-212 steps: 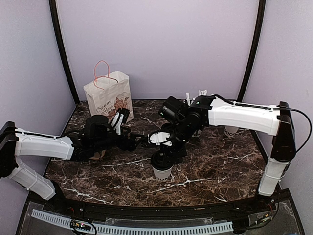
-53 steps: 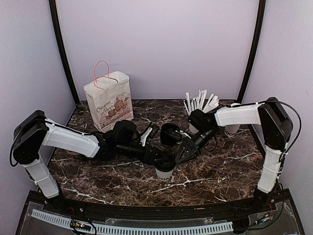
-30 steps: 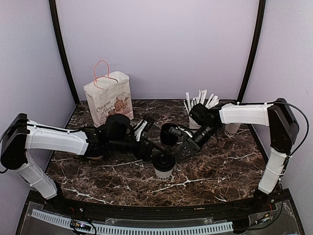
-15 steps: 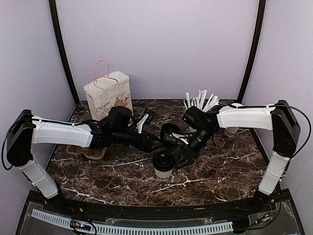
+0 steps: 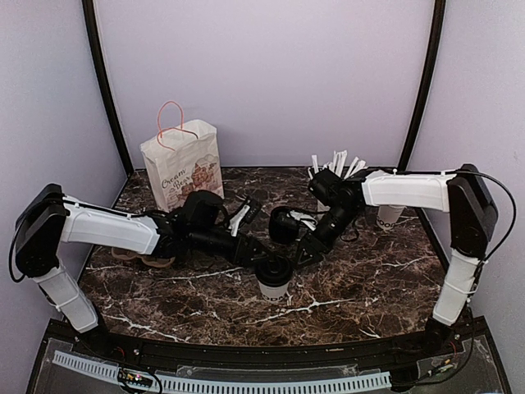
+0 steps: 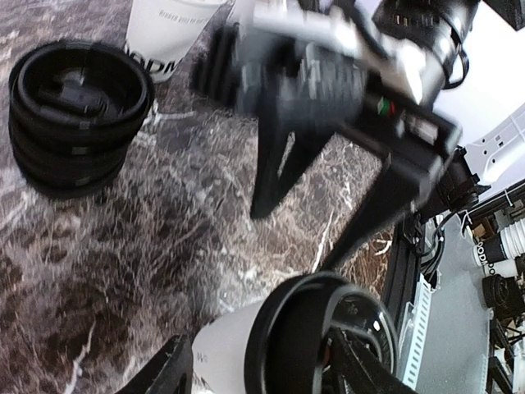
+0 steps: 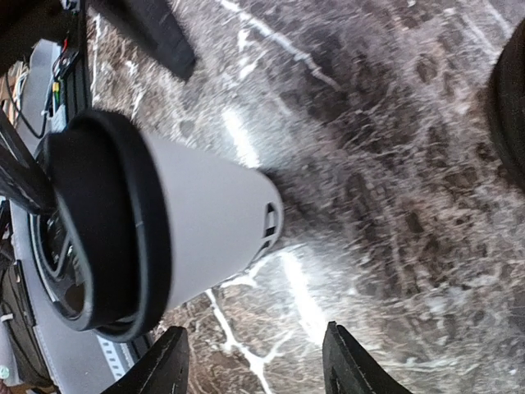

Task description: Pack the takeout coffee

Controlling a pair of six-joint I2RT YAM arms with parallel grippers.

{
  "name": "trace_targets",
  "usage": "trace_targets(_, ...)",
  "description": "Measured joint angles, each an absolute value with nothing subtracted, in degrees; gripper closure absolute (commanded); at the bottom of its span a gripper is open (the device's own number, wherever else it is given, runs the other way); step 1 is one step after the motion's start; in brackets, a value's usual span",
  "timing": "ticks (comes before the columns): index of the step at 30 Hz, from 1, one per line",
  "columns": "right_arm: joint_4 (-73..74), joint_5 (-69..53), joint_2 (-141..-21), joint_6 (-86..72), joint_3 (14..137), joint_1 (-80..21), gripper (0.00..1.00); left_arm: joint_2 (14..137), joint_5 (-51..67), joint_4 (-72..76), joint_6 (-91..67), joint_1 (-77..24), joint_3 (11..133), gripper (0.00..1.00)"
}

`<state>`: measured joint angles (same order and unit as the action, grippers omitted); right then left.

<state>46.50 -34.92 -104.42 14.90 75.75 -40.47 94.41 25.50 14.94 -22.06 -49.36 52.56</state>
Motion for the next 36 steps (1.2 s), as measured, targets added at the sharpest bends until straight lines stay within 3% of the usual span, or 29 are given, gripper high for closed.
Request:
trace_targets(9,45.9,-33.8,-107.4,14.5,79.3,-39.2,0.43,88.5,25.1,16.0,-25.1,-49.3,46.2,0.44)
trace_targets(13,46.2,-33.8,-107.3,15.0,79.3,-39.2,0.42,86.5,24.1,15.9,-25.8,-49.3,44.9,0.35)
trace_targets(17,46.9,-34.9,-105.6,16.3,78.6,-39.1,0.41,85.8,22.5,15.7,-26.2,-49.3,45.0,0.34)
trace_targets(26,46.9,-39.0,-91.8,18.9,70.0,-39.3,0.35,89.3,21.5,13.6,-30.3,-47.2,50.3,0.35)
trace_targets(30,46.4,-38.5,-91.2,19.7,69.1,-40.6,0.32,91.3,23.4,15.3,-31.1,-46.7,50.7,0.28)
trace_targets(36,43.2,-32.2,-91.5,19.2,67.7,-44.4,0.28,94.0,26.2,17.3,-31.2,-46.9,53.1,0.26)
